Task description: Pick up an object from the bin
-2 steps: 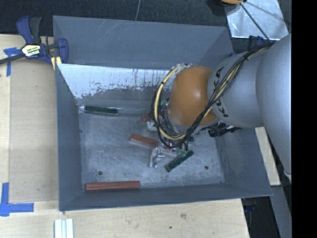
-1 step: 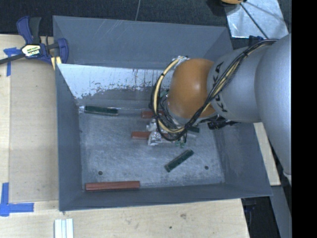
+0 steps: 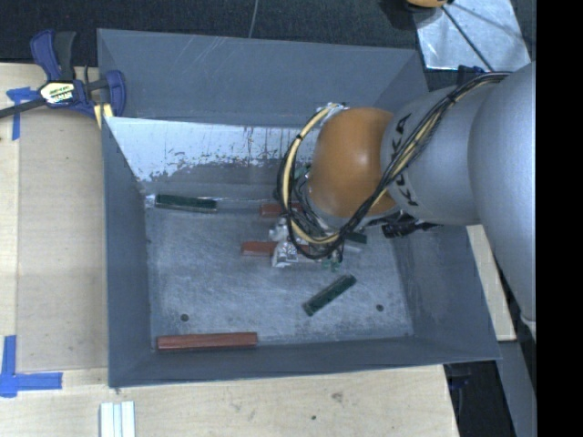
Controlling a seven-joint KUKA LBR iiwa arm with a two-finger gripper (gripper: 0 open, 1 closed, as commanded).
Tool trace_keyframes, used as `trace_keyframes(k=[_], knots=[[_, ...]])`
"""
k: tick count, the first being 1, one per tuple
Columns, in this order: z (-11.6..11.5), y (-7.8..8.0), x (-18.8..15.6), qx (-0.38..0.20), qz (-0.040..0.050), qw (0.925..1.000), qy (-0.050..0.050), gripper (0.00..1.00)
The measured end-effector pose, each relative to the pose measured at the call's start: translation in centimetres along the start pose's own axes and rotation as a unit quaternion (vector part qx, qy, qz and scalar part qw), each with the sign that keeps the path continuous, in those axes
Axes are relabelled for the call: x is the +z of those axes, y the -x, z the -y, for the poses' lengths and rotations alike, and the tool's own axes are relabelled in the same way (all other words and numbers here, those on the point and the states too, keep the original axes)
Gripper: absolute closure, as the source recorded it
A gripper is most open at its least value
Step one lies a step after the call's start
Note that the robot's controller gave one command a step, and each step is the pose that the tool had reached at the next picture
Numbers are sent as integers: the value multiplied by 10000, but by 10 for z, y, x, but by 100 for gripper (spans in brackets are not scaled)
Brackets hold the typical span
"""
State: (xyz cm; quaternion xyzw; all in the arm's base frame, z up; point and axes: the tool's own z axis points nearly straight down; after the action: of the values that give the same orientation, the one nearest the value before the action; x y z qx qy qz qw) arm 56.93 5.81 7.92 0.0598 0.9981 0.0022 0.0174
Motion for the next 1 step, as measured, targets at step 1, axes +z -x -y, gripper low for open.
trace_keyframes(k=[1], knots=[[0, -1, -3, -3, -36, 10000, -7, 100]])
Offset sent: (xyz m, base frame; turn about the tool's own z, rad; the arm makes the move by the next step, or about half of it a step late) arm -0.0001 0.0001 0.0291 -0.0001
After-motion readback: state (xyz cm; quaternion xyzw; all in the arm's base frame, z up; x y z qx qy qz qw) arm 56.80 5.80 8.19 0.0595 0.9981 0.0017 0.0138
